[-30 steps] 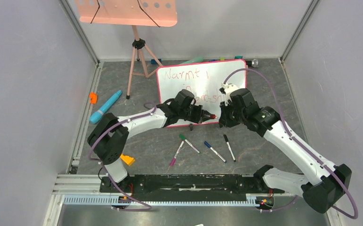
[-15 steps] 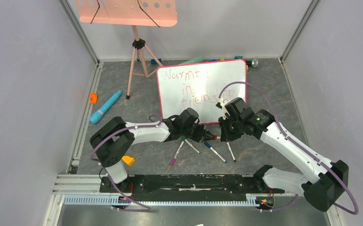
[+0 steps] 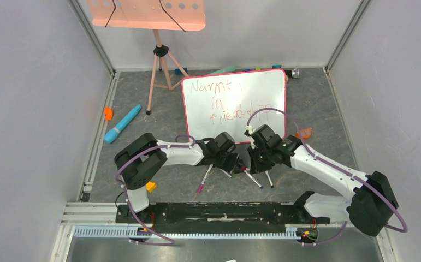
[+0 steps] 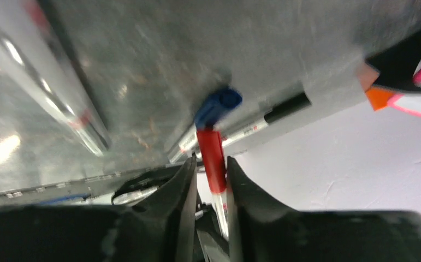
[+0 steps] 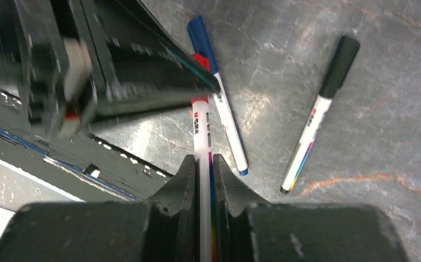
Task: Write a sentence on the whiteboard
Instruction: Insert the whiteboard marker without the cap into the pen cap, then put down the whiteboard marker at the center of the board.
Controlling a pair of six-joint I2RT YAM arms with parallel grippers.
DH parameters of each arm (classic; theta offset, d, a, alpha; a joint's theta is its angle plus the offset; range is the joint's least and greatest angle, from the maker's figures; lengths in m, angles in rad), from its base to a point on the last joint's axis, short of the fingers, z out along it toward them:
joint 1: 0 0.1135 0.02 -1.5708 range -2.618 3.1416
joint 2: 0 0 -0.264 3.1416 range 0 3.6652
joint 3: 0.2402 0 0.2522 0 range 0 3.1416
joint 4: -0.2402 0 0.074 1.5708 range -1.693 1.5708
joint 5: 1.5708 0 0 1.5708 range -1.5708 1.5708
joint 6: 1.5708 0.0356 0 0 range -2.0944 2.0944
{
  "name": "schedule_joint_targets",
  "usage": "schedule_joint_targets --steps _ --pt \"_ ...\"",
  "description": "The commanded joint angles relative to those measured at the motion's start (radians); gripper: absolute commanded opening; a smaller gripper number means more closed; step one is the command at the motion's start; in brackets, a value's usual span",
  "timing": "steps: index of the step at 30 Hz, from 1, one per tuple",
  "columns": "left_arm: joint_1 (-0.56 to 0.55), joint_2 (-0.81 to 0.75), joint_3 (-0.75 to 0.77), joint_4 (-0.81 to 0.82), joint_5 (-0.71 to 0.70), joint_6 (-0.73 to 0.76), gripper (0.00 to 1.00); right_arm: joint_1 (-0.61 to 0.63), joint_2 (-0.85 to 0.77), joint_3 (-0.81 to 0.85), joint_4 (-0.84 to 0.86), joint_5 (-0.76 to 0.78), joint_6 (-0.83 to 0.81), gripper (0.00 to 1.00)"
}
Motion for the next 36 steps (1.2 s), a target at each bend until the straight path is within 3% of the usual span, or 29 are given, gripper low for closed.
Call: schedule_joint_targets --steps 1,2,10,22,25,29,32,36 --pt "-0.054 -0.052 0.088 -0.056 0.175 0.064 0.37 -0.001 0.101 -0.064 0.087 0.202 0.006 0.00" --pt "-0.053 -0.064 0.087 -0.077 0.173 0.068 0.42 -0.001 0.102 -0.058 0.087 0.205 0.005 0.00" --pt "-0.023 -0.217 0.039 -0.230 0.132 0.108 0.47 -0.002 0.115 0.005 0.042 0.195 -0.023 0.00" --pt "0.078 -0.528 -0.002 -0.558 0.002 0.245 0.50 -0.001 0.019 -0.017 0.094 0.136 -0.026 0.01" --pt "0.129 -0.566 0.000 -0.626 -0.017 0.361 0.52 -0.002 -0.038 -0.082 0.185 0.112 -0.036 0.26" --pt "0.191 -0.591 0.013 -0.678 -0.051 0.530 0.54 -0.001 -0.061 -0.104 0.254 0.109 -0.029 0.42" --pt "0.219 -0.589 0.033 -0.704 -0.086 0.670 0.57 -0.001 -0.069 -0.109 0.277 0.088 -0.017 0.66" --pt "0.227 -0.600 0.060 -0.738 -0.179 0.850 0.65 -0.002 -0.152 -0.129 0.287 0.180 0.001 0.74"
